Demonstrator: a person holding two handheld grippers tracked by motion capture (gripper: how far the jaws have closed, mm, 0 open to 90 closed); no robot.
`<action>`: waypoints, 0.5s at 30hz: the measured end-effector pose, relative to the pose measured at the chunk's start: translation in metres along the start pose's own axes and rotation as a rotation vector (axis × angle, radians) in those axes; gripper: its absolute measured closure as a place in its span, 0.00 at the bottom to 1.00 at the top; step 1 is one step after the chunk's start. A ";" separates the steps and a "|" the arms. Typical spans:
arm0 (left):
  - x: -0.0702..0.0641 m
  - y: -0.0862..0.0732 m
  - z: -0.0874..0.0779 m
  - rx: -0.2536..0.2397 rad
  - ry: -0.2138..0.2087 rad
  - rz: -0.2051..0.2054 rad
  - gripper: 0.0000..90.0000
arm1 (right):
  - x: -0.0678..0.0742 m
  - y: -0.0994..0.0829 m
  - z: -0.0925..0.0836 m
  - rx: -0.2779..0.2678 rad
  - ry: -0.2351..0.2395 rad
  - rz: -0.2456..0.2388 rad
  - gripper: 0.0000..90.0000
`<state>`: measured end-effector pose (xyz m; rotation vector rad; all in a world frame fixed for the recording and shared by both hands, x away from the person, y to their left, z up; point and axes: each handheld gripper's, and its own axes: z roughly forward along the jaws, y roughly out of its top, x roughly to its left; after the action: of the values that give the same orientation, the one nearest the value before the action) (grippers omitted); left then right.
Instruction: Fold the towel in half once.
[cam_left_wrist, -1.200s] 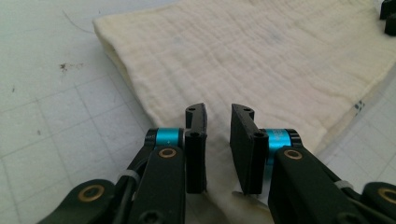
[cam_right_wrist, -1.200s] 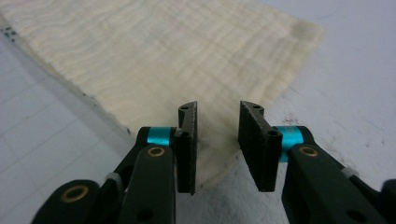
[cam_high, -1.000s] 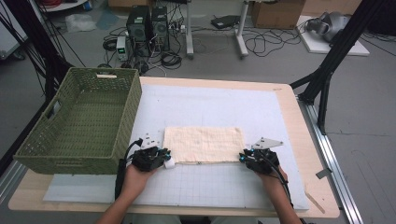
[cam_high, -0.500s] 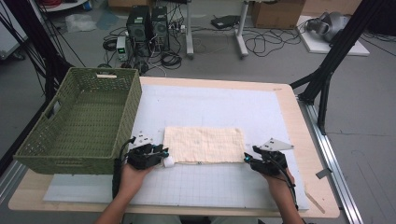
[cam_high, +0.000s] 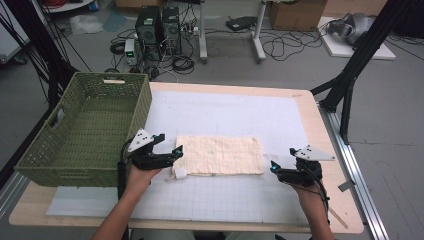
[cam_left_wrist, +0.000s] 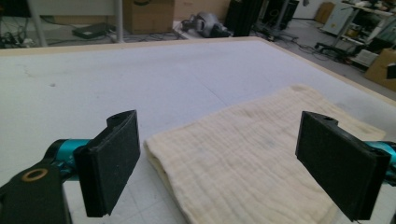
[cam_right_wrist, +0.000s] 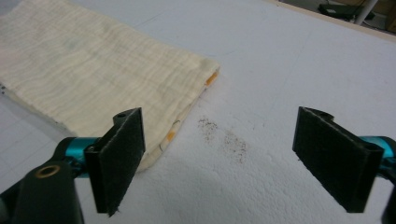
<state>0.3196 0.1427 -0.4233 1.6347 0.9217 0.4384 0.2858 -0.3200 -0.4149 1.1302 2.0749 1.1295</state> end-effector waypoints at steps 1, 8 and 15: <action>0.000 -0.001 0.001 0.002 -0.009 -0.002 0.16 | 0.000 0.000 0.001 -0.007 0.002 0.000 0.13; 0.000 0.000 -0.001 -0.015 -0.007 0.000 0.18 | 0.002 0.002 0.003 -0.008 0.026 -0.006 0.13; 0.000 0.001 -0.001 0.006 -0.006 -0.010 0.18 | 0.001 0.002 0.006 0.005 0.024 -0.001 0.13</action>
<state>0.3193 0.1434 -0.4224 1.6356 0.9276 0.4243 0.2904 -0.3156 -0.4159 1.1231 2.0972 1.1434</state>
